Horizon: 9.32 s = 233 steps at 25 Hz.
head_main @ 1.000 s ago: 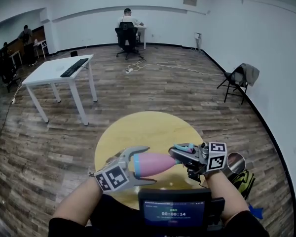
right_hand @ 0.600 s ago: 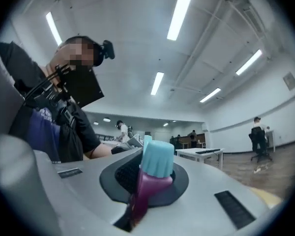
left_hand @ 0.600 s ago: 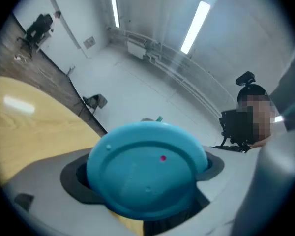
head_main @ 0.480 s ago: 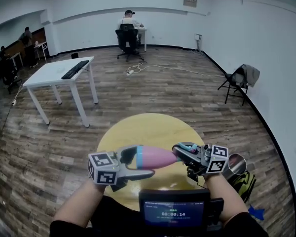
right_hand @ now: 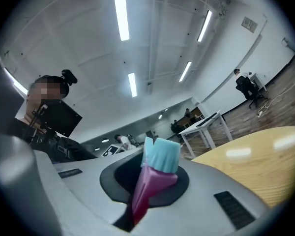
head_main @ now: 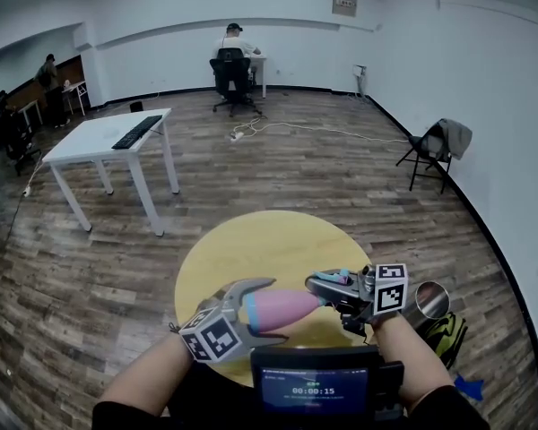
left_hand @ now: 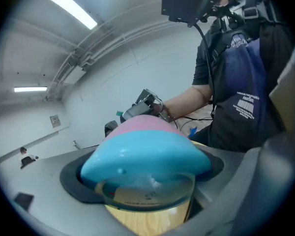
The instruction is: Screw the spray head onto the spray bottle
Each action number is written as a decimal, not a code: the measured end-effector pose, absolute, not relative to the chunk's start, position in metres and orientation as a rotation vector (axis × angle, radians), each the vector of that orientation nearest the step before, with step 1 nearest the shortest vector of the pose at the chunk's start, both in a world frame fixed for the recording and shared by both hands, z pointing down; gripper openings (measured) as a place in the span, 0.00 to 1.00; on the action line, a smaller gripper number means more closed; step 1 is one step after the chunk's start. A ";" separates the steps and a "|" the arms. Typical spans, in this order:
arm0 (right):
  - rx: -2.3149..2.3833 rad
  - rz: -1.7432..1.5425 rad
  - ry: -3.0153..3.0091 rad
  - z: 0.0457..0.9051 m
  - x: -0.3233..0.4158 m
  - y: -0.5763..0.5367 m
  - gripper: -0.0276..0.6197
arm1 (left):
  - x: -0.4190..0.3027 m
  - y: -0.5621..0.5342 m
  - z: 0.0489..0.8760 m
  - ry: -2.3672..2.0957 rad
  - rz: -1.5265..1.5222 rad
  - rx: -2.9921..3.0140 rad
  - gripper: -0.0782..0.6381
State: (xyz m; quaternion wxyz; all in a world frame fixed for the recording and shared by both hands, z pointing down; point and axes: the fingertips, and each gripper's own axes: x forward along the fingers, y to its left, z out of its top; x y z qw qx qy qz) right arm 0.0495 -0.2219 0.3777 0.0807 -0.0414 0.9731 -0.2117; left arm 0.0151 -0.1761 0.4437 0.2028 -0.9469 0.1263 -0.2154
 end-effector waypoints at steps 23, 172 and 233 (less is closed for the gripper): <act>-0.147 -0.749 2.839 0.393 0.055 -0.234 0.07 | -0.011 -0.190 0.440 0.535 -0.635 -2.525 0.88; -0.295 -0.759 2.650 0.379 0.075 -0.261 0.07 | -0.022 -0.212 0.394 0.618 -0.192 -2.996 0.88; -0.196 0.034 2.970 0.343 0.041 -0.192 0.07 | 0.009 -0.182 0.439 0.118 -0.442 -3.409 0.84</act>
